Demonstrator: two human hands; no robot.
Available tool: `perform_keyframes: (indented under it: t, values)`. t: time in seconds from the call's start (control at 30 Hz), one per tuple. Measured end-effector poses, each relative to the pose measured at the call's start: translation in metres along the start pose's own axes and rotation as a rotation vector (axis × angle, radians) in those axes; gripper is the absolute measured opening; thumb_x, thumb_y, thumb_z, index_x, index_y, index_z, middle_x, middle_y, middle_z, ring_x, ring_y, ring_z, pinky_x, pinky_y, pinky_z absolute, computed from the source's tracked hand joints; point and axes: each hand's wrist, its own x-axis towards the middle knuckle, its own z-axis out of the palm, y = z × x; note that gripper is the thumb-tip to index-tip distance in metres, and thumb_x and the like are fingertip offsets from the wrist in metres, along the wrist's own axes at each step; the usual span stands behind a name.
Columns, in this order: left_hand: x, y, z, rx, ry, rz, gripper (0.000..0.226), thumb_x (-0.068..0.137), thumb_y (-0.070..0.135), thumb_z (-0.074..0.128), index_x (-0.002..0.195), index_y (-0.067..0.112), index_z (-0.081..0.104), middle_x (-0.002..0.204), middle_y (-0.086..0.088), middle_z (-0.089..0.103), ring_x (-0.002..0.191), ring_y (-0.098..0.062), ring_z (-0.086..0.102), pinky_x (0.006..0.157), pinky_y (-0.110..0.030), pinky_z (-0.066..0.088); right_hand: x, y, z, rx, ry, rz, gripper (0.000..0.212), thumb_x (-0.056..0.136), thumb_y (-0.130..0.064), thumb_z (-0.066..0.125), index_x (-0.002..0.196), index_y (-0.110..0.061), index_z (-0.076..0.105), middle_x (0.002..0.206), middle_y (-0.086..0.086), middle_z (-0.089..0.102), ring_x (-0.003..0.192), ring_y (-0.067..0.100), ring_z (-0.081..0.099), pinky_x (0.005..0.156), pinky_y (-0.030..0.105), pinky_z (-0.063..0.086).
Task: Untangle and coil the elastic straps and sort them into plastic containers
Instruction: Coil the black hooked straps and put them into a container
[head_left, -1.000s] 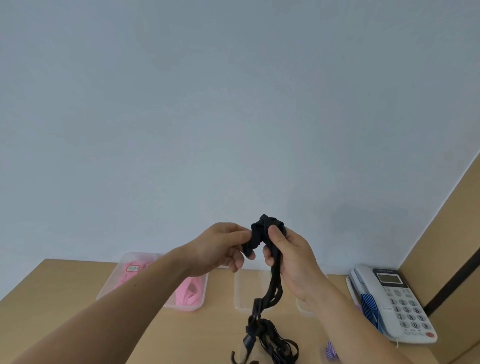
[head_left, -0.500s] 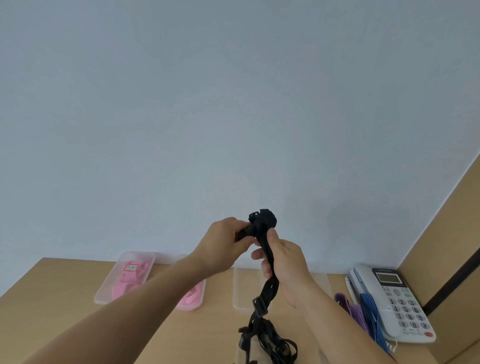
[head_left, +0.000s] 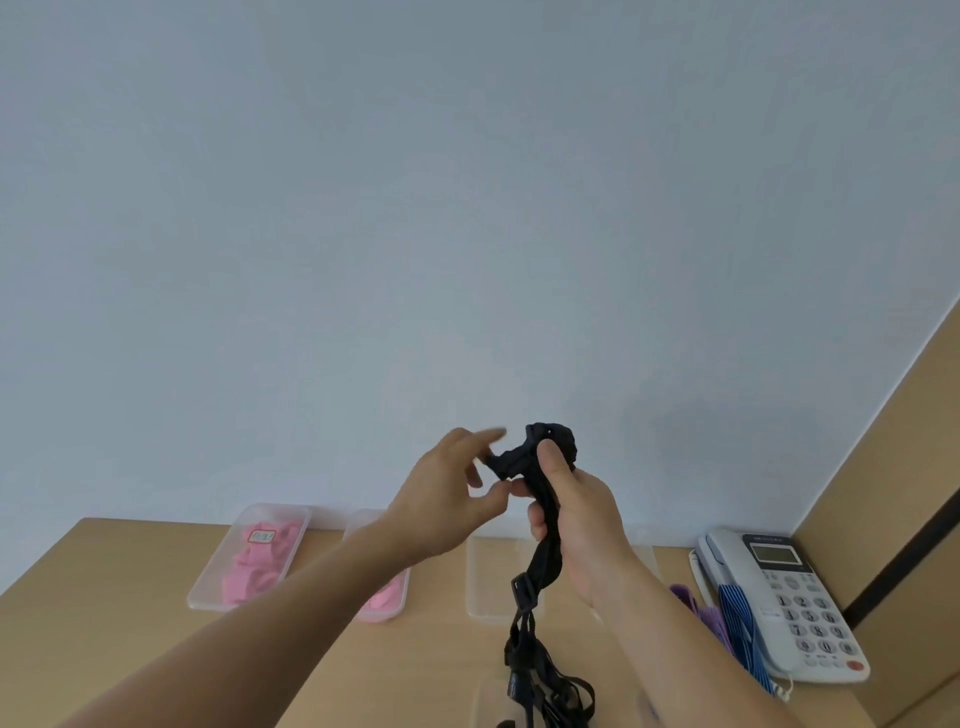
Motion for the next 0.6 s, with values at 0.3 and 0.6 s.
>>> perform_keyframes:
  t: [0.3,0.6]
  values:
    - [-0.001,0.009,-0.012,-0.682,-0.35,-0.396,0.023,0.099,0.025,0.058,0.104,0.004,0.067,0.084,-0.008,0.072,0.059,-0.015,0.06,0.059,-0.026,0.05,-0.004,0.009,-0.012,-0.046,-0.157,-0.068,0.064,0.073,-0.072,0.065,0.1,-0.014,0.071,0.081,0.007,0.063,0.065,0.016,0.056,0.065,0.029,0.047]
    - [-0.01,0.012,0.007,0.277,0.003,0.095,0.022,0.098,0.026,0.056,0.115,0.014,0.063,0.09,0.002,0.072,0.079,-0.017,0.064,0.074,-0.029,0.049,-0.005,0.015,-0.001,-0.09,-0.03,0.103,0.04,0.098,-0.039,0.046,0.088,-0.013,0.075,0.088,0.009,0.076,0.06,0.016,0.059,0.066,0.032,0.043]
